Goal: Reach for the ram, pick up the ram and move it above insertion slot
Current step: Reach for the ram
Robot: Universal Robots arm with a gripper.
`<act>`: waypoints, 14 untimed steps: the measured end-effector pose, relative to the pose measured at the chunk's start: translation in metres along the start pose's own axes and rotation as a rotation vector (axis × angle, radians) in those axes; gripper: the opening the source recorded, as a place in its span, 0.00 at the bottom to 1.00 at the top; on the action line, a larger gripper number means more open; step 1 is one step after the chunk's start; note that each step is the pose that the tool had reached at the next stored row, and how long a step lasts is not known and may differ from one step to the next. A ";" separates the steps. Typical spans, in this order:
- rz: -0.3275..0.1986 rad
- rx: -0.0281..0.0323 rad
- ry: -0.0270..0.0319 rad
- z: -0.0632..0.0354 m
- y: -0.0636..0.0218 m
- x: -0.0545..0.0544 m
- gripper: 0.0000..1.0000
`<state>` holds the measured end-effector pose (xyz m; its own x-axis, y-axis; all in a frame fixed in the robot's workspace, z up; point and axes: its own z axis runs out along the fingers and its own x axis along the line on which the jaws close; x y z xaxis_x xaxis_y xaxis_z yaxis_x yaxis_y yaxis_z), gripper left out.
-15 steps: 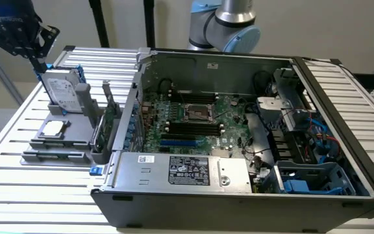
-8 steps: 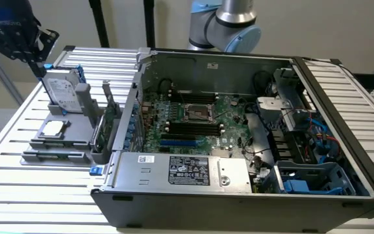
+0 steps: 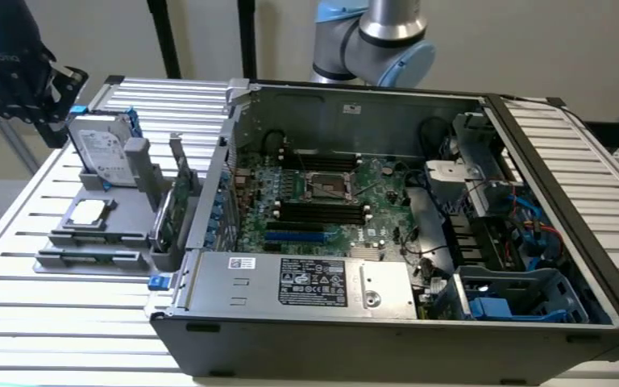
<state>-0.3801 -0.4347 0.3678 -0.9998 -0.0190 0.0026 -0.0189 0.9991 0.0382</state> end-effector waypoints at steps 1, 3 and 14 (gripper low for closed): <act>0.000 0.0000 0.0004 0.0001 -0.0042 -0.001 0.11; 0.000 0.0000 0.0013 0.0003 -0.0112 -0.002 0.11; -0.017 0.0004 0.0038 0.0011 -0.0249 -0.004 0.11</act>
<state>-0.3755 -0.4594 0.3657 -0.9993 -0.0358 0.0058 -0.0355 0.9987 0.0379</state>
